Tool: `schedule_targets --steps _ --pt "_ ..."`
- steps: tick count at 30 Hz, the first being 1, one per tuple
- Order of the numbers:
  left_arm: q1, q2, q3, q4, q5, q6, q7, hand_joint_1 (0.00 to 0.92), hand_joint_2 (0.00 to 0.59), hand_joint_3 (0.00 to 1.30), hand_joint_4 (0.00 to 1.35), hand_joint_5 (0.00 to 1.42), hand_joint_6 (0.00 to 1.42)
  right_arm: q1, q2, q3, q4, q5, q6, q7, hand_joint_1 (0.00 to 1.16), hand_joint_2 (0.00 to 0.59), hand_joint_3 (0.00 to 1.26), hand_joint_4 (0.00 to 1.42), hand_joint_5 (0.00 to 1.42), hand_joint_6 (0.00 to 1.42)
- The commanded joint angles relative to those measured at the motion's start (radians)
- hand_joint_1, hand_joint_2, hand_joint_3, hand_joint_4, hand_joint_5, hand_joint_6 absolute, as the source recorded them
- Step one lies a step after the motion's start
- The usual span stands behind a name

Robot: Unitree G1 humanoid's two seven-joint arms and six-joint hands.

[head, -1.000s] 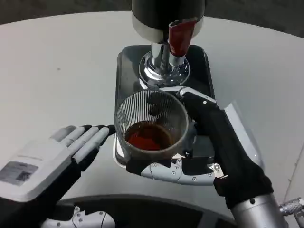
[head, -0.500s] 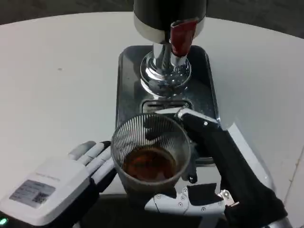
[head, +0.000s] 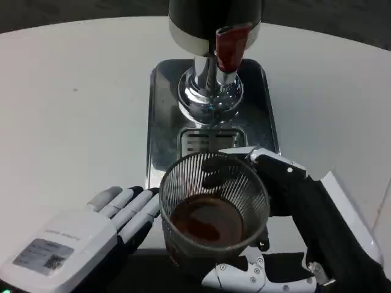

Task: Grasp the cup under the faucet to collect the drink, then remove the cup.

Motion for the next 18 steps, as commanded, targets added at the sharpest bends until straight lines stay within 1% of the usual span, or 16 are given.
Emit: schedule_targets --steps 1,5,10,13,18 --pt "0.02 -0.019 0.012 -0.01 0.016 -0.01 0.025 0.0 0.054 0.0 0.0 0.0 0.0 0.017 -0.011 -0.013 -0.061 0.028 0.0 0.015 1.14 0.115 0.69 0.89 0.93 1.28" --pt "0.019 -0.039 0.029 -0.002 0.035 -0.029 0.071 0.0 0.05 0.0 0.0 0.0 0.0 0.033 -0.017 -0.019 -0.079 0.042 0.001 0.024 1.14 0.114 0.69 0.89 0.93 1.28" --pt "0.005 -0.034 0.037 0.019 0.034 -0.041 0.087 0.0 0.048 0.0 0.0 0.0 0.0 0.031 -0.013 -0.012 -0.085 0.046 0.001 0.022 1.14 0.114 0.69 0.9 0.93 1.3" --pt "0.0 -0.036 0.032 0.018 0.029 -0.035 0.084 0.0 0.046 0.0 0.0 0.0 0.0 0.028 -0.01 -0.01 -0.091 0.045 0.007 0.021 1.14 0.114 0.69 0.9 0.93 1.3" --pt "-0.001 -0.037 0.027 0.019 0.025 -0.031 0.078 0.0 0.048 0.0 0.0 0.0 0.0 0.028 -0.006 -0.016 -0.104 0.048 0.021 0.021 1.14 0.114 0.69 0.9 0.94 1.3"
